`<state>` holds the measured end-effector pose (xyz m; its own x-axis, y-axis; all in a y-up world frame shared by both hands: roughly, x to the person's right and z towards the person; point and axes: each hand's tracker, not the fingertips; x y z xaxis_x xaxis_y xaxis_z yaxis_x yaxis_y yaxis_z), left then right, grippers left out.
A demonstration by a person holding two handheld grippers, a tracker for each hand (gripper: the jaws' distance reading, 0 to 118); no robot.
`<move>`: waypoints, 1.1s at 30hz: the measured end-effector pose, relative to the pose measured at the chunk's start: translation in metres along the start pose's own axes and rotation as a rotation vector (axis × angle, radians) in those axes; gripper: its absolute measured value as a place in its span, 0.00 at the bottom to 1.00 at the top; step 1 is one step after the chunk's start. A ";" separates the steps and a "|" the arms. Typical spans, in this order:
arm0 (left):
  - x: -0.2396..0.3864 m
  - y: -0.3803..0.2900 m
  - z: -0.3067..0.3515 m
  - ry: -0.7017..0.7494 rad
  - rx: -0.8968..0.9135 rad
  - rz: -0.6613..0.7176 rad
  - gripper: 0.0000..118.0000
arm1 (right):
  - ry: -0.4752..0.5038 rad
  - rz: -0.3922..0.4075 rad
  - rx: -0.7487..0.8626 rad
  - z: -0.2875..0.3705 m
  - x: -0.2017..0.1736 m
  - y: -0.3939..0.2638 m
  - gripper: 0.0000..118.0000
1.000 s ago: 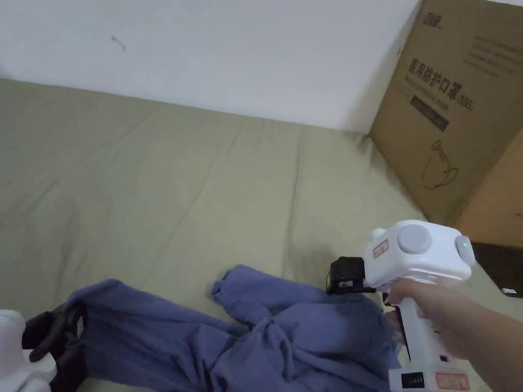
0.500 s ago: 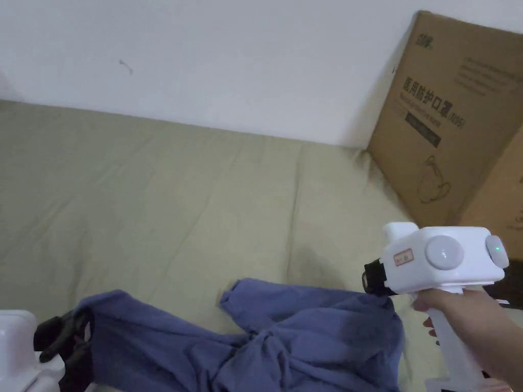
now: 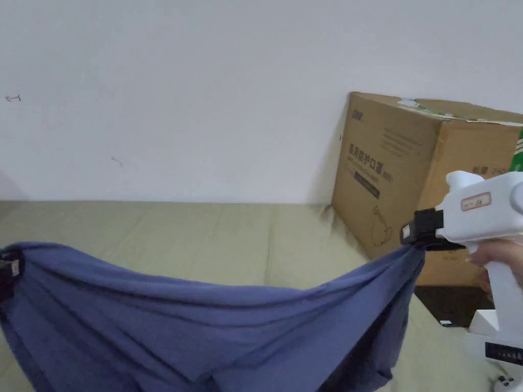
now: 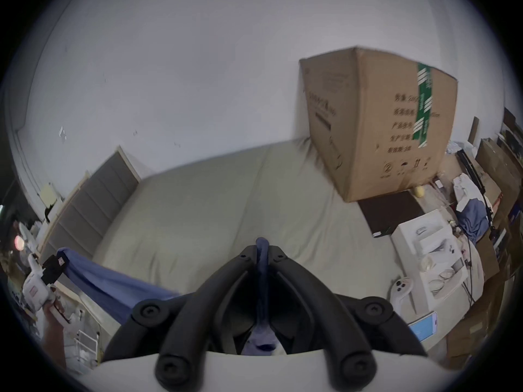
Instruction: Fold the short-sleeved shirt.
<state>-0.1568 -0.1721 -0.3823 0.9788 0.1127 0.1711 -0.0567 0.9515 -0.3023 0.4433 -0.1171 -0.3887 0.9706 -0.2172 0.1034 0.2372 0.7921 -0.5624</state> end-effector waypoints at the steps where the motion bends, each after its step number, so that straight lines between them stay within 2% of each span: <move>1: -0.004 0.014 0.001 -0.006 0.008 0.006 0.00 | 0.001 -0.002 0.018 0.012 0.000 0.008 0.05; 3: -0.009 0.037 -0.001 -0.016 0.022 0.015 0.00 | 0.001 -0.008 0.055 0.031 0.000 0.021 0.05; 8: -0.002 0.092 -0.009 0.005 0.057 -0.060 0.00 | 0.001 -0.011 0.146 0.061 -0.008 0.063 0.05; 12: 0.018 0.126 -0.012 0.006 0.066 -0.050 0.00 | -0.023 0.033 0.200 0.068 -0.022 0.099 0.05; 17: 0.020 0.162 -0.039 0.023 0.085 -0.006 0.00 | -0.060 0.053 0.254 0.050 -0.032 0.145 0.05; 22: -0.006 0.185 -0.099 0.050 0.108 0.020 0.00 | -0.096 0.076 0.311 0.019 -0.046 0.176 0.05; 28: -0.017 0.186 -0.144 0.090 0.147 0.063 0.00 | -0.133 0.083 0.347 -0.034 -0.061 0.198 0.05; 33: -0.021 0.173 -0.173 0.144 0.148 0.027 0.00 | -0.152 0.085 0.352 -0.075 -0.072 0.198 0.05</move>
<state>-0.1531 -0.0591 -0.6007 0.9939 0.1071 0.0261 -0.1015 0.9815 -0.1624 0.4173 0.0128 -0.5687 0.9761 -0.0760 0.2038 0.1291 0.9565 -0.2616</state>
